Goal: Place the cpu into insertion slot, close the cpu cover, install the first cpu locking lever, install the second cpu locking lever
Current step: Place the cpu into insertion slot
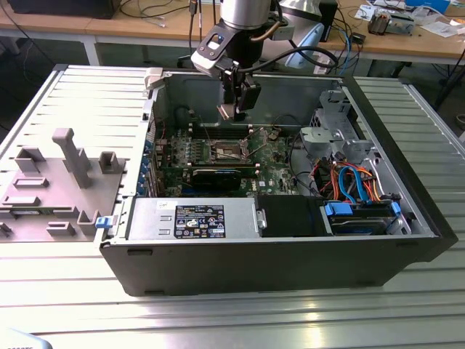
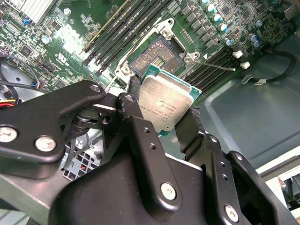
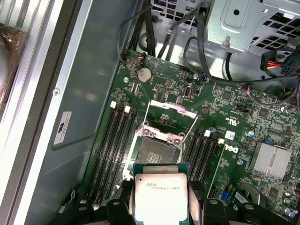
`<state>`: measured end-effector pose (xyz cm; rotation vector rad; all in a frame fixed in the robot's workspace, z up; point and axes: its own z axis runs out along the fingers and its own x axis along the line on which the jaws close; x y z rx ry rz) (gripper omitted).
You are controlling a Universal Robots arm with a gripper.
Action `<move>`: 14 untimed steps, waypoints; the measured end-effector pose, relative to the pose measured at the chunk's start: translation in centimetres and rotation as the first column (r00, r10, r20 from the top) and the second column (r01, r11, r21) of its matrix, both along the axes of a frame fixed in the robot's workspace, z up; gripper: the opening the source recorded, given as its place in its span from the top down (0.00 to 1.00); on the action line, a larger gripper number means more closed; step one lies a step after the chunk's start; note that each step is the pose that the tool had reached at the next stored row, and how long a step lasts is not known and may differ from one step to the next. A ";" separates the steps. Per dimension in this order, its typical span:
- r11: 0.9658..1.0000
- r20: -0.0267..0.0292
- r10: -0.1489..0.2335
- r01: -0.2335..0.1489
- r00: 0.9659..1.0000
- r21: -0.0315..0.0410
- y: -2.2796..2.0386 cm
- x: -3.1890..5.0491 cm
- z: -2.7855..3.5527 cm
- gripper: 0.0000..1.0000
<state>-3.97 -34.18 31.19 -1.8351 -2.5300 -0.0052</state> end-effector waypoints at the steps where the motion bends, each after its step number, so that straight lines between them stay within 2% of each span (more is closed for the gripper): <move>1: 1.000 0.000 0.000 0.000 1.000 0.000 0.00 0.00 0.00 0.45; 14: 1.000 0.000 -0.006 0.006 1.000 0.000 0.00 0.00 -0.01 0.45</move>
